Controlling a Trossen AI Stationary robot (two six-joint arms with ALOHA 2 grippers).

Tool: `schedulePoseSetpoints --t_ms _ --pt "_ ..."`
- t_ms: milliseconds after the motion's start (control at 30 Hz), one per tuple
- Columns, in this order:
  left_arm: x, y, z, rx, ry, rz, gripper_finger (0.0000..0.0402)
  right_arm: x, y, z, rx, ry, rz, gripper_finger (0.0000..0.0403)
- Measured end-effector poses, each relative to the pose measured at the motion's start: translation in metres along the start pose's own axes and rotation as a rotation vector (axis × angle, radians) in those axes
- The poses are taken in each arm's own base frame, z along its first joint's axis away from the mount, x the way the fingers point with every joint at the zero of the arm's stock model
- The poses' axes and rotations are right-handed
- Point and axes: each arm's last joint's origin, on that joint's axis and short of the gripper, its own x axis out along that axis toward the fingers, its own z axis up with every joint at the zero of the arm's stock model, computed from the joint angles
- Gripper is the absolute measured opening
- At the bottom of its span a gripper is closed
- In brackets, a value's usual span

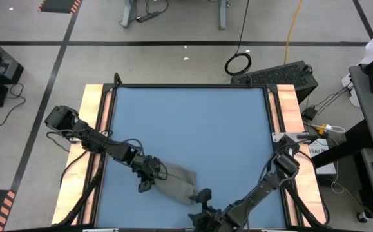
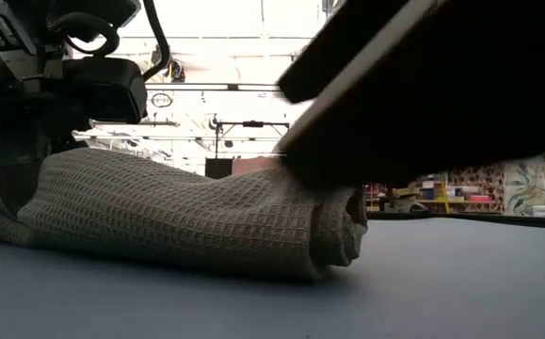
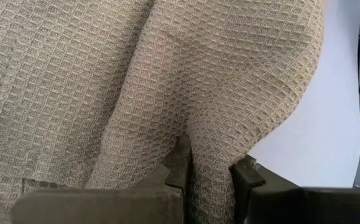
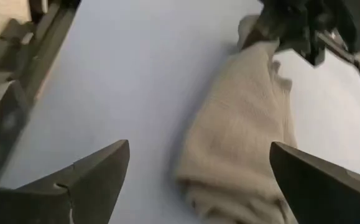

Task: Roll towel
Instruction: Roll the gray towel

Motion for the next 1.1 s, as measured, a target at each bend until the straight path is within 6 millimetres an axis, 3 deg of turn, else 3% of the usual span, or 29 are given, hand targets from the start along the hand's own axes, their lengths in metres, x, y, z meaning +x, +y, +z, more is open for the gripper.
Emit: schedulePoseSetpoints --t_ms 167,467,567,800,1000,1100 --pt "0.0 0.0 0.001 0.001 -0.006 -0.004 0.0056 0.033 -0.006 -0.006 0.007 0.029 -0.033 0.0377" --pt "0.0 -0.001 0.002 0.013 -0.013 -0.016 0.0056 0.052 -0.027 -0.015 0.16 0.118 -0.126 0.0376" --pt "0.0 -0.001 0.002 0.041 -0.015 -0.019 0.0056 0.056 -0.032 -0.018 0.252 0.174 -0.114 0.0359" --pt "0.0 -0.002 0.0 0.066 0.019 -0.054 0.0056 0.062 -0.04 -0.016 0.336 0.26 0.011 0.0218" --pt "-0.001 -0.006 0.0 0.12 0.059 -0.147 0.0056 0.05 -0.046 0.0 0.387 0.269 0.152 0.0085" --pt "-0.002 -0.008 -0.002 0.156 0.047 -0.129 0.0056 0.04 -0.06 0.013 0.428 0.253 0.169 0.0028"
